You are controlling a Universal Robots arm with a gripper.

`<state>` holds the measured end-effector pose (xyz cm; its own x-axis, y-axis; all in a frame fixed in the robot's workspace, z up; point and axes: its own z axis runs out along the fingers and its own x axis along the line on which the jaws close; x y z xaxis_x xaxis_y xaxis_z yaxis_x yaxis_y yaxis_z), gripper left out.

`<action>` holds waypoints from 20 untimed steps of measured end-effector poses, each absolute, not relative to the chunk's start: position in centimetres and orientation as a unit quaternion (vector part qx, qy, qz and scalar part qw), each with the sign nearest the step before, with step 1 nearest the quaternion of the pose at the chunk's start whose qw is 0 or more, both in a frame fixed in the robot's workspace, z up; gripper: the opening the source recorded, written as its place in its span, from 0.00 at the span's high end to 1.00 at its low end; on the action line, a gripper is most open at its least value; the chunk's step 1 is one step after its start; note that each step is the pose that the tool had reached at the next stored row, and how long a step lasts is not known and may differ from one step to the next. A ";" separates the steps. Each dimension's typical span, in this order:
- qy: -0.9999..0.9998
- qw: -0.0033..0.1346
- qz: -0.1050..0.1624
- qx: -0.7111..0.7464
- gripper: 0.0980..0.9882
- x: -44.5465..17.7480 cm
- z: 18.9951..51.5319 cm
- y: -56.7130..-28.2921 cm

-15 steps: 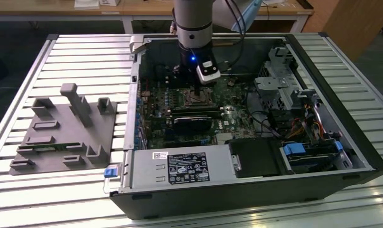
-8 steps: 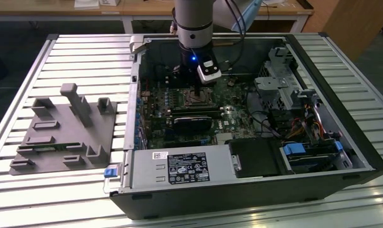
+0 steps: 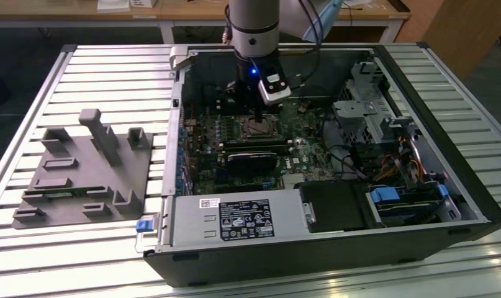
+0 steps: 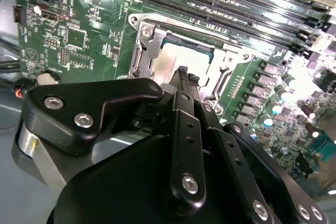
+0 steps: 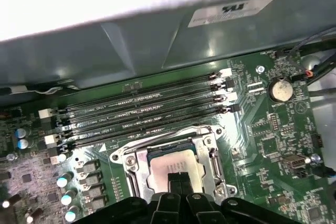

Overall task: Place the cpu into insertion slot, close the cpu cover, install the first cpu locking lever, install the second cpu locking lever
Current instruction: 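Install the first cpu locking lever, then install the second cpu locking lever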

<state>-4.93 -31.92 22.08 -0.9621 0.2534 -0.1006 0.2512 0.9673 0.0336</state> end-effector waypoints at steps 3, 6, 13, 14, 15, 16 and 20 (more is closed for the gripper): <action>0.990 0.052 0.010 0.127 0.99 -4.9 22.7 -31.9; 0.990 0.052 0.010 0.127 0.99 -4.9 22.7 -31.9; 0.990 0.052 0.009 0.127 0.99 -4.9 22.7 -32.1; 0.990 0.052 0.009 0.127 0.99 -4.9 22.7 -32.1; 0.990 0.052 0.009 0.127 0.99 -4.9 22.7 -32.2; 0.990 0.052 0.009 0.127 0.99 -4.9 22.7 -32.3; 0.990 0.052 0.009 0.127 0.99 -4.9 22.7 -32.6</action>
<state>-4.93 -32.55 22.72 -0.9621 0.2531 -0.1011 0.2512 0.9674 0.0319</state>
